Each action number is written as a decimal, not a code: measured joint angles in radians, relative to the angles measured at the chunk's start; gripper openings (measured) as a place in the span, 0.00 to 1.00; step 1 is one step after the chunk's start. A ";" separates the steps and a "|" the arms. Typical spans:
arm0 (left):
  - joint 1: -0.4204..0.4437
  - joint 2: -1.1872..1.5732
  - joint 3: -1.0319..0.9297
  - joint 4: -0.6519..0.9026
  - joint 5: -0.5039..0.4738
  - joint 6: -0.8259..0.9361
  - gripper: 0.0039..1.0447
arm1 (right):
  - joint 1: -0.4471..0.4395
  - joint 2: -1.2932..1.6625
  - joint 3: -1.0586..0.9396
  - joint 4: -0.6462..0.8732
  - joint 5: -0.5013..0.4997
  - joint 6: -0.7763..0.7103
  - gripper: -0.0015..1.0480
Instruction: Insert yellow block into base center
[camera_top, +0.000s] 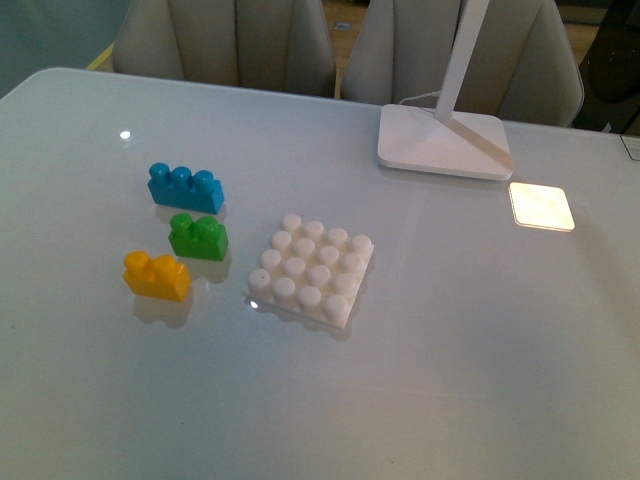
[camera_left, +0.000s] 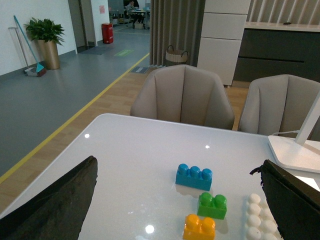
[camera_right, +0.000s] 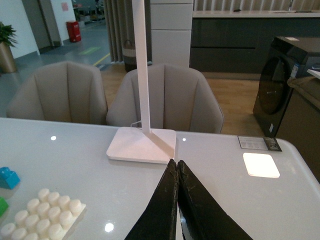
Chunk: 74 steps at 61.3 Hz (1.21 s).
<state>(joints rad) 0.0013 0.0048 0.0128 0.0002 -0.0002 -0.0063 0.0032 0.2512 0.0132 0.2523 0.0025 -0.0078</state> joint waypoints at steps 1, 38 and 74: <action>0.000 0.000 0.000 0.000 0.000 0.000 0.93 | 0.000 -0.006 0.000 -0.006 0.000 0.000 0.02; 0.000 0.000 0.000 0.000 0.000 0.000 0.93 | 0.000 -0.245 0.000 -0.251 0.000 0.000 0.13; 0.000 0.000 0.000 0.000 0.000 0.000 0.93 | 0.000 -0.245 0.000 -0.251 -0.001 0.001 0.91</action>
<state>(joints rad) 0.0013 0.0048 0.0128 0.0002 -0.0002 -0.0059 0.0032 0.0059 0.0135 0.0017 0.0017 -0.0067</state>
